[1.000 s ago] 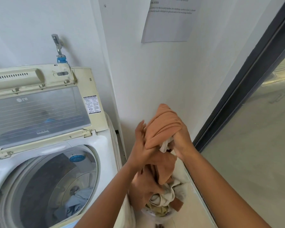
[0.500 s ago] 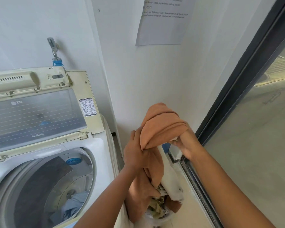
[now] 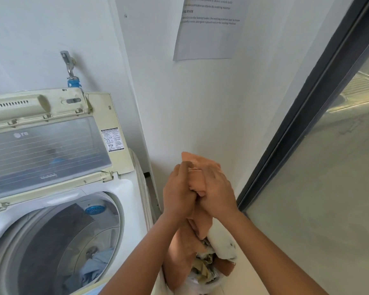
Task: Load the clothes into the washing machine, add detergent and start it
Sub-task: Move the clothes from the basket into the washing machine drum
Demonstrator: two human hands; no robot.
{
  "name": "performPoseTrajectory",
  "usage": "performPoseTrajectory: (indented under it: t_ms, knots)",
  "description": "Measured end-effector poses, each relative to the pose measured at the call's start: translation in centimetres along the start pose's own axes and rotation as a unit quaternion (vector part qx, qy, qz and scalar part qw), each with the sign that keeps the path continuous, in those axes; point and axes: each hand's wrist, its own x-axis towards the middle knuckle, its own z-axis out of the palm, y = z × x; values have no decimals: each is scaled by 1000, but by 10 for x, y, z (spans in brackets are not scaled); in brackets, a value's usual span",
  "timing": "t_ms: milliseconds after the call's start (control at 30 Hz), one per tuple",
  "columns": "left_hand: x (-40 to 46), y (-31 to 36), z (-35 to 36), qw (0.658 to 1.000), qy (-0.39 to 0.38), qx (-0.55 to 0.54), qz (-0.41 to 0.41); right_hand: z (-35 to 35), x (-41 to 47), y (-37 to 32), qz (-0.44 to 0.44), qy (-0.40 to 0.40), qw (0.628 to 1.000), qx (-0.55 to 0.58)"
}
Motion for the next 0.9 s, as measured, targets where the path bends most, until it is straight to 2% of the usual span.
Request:
performPoseTrajectory:
  t_ms: [67,133,200,300,433,600,667,733,800,867,900]
  knots:
    - [3,7,-5,997,-25,-76,-10,-7,1,5,39,51,993,97]
    - [8,7,-9,983,-91,-156,21,-15,4,6,97,58,972,204]
    - [10,-3,-13,970,-149,-188,42,-20,8,2,132,44,945,297]
    - [1,-19,-17,956,-200,-213,-6,-27,15,-6,157,56,915,369]
    - [-16,-32,-14,953,-175,-244,-37,-42,26,-21,240,79,798,547]
    - [-2,-21,-21,961,-123,-246,-32,-55,34,-38,286,35,646,707]
    - [7,-12,-27,966,-128,-222,-15,-52,33,-37,289,38,609,738]
    - [13,-3,-30,976,-124,-180,-2,-50,31,-32,278,37,603,746]
    - [15,3,-30,986,-99,-134,-4,-52,31,-23,269,30,624,733]
    - [18,7,-28,992,-76,-101,-13,-58,33,-11,277,13,679,679]
    - [20,7,-27,995,-71,-72,-7,-63,33,-4,286,-3,730,621]
